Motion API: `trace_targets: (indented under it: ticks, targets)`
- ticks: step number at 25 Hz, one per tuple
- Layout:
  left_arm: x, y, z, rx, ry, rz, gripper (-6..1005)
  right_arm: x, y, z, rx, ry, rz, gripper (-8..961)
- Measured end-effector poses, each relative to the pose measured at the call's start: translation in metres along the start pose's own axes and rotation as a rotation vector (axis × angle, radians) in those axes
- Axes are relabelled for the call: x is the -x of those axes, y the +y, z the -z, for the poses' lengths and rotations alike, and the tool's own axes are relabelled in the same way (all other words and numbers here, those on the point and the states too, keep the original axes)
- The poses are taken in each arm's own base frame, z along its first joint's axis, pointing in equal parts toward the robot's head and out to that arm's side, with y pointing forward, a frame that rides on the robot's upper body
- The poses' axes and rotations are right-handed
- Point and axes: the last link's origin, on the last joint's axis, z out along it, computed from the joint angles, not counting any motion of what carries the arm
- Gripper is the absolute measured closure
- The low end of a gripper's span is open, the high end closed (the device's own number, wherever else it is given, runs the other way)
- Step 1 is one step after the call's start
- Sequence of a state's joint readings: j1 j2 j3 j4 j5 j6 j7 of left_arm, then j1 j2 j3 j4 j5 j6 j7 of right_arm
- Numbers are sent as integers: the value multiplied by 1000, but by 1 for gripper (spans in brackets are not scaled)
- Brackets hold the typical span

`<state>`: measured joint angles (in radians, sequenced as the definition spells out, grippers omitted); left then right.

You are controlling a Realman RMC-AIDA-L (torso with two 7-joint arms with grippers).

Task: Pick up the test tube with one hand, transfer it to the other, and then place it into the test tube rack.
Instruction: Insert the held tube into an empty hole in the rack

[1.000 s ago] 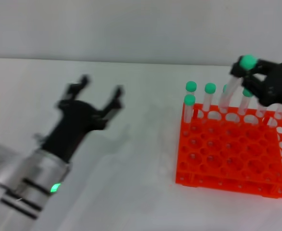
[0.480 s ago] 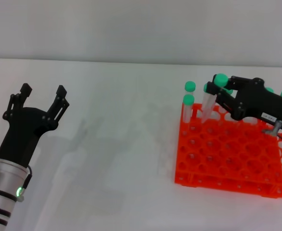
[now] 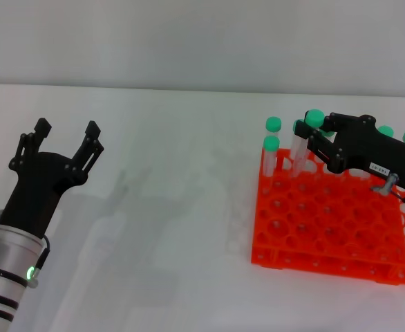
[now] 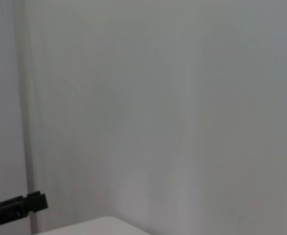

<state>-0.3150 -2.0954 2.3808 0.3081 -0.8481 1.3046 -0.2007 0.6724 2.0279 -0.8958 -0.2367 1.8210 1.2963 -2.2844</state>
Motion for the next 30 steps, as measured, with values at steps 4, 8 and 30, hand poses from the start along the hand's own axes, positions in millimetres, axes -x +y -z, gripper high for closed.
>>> trace_targets:
  ticks: [4, 8, 30]
  targets:
    - [0, 0, 0, -1, -1, 9, 115, -3, 0, -2, -7, 13, 9, 744]
    - [0, 0, 0, -2, -2, 9, 115, -6, 1, -7, -13, 33, 12, 744]
    - [-3, 1, -8, 13, 12, 5, 115, -32, 6, 0, -39, 136, -74, 577]
